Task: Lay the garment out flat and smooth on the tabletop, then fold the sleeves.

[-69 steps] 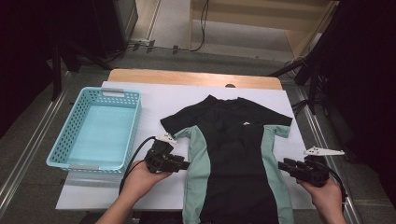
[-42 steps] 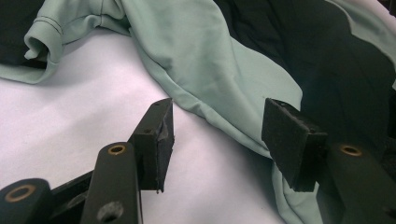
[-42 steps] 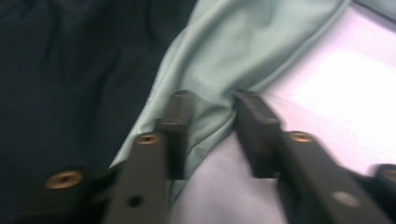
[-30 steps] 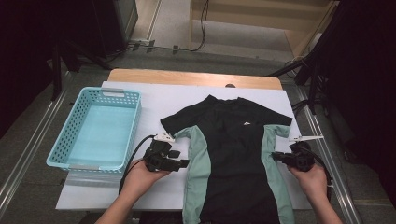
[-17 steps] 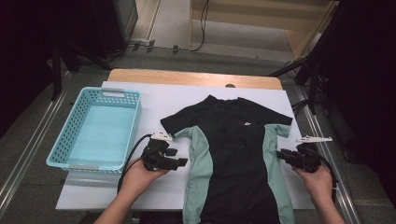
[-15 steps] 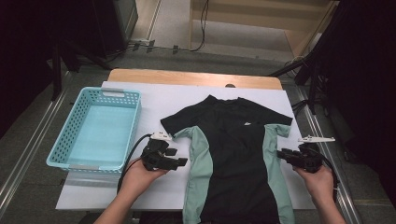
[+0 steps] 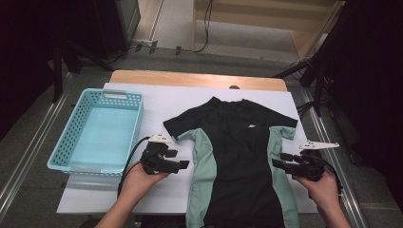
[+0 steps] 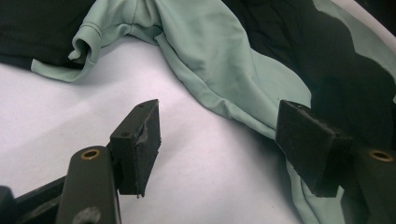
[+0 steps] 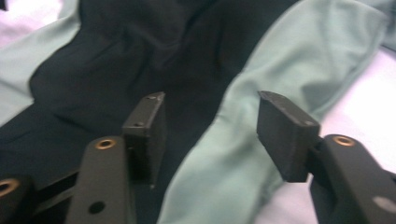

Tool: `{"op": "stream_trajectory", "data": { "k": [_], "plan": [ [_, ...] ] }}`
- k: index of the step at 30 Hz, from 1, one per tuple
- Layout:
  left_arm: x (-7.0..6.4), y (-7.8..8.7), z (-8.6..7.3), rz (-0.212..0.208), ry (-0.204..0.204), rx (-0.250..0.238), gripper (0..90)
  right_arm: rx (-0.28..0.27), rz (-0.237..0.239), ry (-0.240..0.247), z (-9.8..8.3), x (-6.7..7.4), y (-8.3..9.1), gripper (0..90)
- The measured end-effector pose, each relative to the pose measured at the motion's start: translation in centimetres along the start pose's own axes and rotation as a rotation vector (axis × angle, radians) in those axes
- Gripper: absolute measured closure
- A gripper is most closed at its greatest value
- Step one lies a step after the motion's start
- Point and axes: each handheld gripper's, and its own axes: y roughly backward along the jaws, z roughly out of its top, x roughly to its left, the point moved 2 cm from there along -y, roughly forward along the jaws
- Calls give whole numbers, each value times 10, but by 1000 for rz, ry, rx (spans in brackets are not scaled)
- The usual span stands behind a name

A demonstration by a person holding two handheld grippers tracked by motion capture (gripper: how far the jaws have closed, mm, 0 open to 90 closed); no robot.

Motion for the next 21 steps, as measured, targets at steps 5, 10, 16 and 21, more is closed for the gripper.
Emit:
{"op": "stream_trajectory", "data": {
  "k": [5, 10, 16, 21],
  "plan": [
    [0, 4, -2, 11, 0, -13, 307, -10, 35, 20, 0, 10, -1, 336],
    [1, 6, -6, 11, 5, -14, 292, 8, 56, 63, -3, 22, -5, 316],
    [0, 9, -9, 11, 11, -17, 291, 31, 84, 109, -2, 31, -11, 316],
    [1, 11, -10, 14, 16, -19, 288, 41, 103, 113, 0, 32, -15, 313]
  ]
}}
